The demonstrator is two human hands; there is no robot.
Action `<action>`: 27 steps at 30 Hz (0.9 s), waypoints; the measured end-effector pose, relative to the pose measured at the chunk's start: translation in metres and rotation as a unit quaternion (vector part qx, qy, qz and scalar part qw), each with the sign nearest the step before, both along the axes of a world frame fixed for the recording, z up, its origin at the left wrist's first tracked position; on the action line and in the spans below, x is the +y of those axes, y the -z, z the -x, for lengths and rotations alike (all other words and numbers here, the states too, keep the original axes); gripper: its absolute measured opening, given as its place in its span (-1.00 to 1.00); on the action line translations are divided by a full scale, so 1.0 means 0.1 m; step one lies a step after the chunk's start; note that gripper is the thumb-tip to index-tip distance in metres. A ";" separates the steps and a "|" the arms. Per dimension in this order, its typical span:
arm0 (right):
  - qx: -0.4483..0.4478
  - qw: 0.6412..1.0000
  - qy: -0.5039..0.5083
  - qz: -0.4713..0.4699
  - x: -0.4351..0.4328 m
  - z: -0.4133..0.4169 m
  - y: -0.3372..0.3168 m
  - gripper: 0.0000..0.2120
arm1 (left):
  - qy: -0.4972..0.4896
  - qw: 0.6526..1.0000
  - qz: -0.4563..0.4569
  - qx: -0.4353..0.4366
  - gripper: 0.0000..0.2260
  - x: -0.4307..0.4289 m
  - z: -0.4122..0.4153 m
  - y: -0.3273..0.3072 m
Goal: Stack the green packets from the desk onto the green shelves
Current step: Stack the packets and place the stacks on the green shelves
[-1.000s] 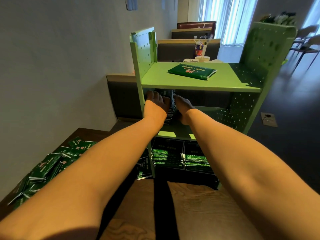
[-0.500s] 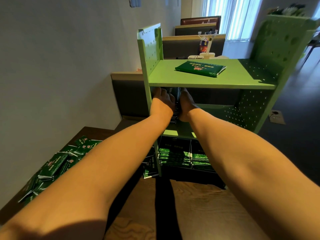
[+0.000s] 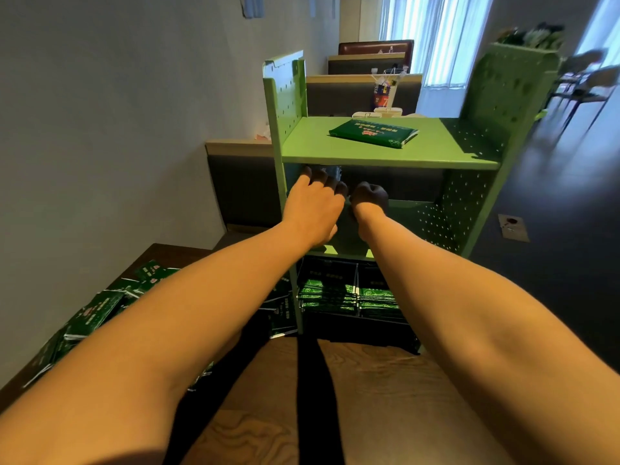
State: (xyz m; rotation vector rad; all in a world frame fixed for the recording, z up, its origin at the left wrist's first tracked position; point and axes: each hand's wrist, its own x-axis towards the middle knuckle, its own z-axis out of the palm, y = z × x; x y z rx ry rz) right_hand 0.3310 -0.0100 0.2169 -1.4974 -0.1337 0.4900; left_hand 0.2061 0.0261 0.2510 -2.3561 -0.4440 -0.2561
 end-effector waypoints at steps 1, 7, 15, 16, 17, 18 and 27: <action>0.000 1.000 0.002 -0.005 -0.07 0.05 0.01 -0.71 | 0.033 0.999 0.016 -0.014 -0.42 -0.05 0.05 0.00; -0.047 0.998 0.035 0.007 -0.40 0.47 0.29 -0.70 | 0.060 0.975 0.199 -0.079 -0.74 -0.21 0.41 0.34; -0.208 0.972 0.039 -0.098 -0.57 1.04 0.84 -0.91 | 0.022 0.936 0.311 -0.164 -0.74 -0.06 0.86 1.24; -0.227 0.968 0.031 -0.104 -0.57 1.10 0.99 -0.90 | 0.019 0.930 0.319 -0.181 -0.74 -0.03 0.92 1.42; -0.244 0.964 0.025 -0.104 -0.55 1.17 1.20 -0.91 | 0.017 0.923 0.328 -0.200 -0.74 0.01 0.99 1.64; -0.252 0.962 0.019 -0.106 -0.53 1.22 1.34 -0.92 | 0.012 0.918 0.332 -0.217 -0.73 0.05 1.03 1.77; -0.287 0.955 -0.054 -0.057 -0.28 2.21 2.78 -0.92 | -0.077 0.900 0.317 -0.290 -0.76 0.27 2.23 3.05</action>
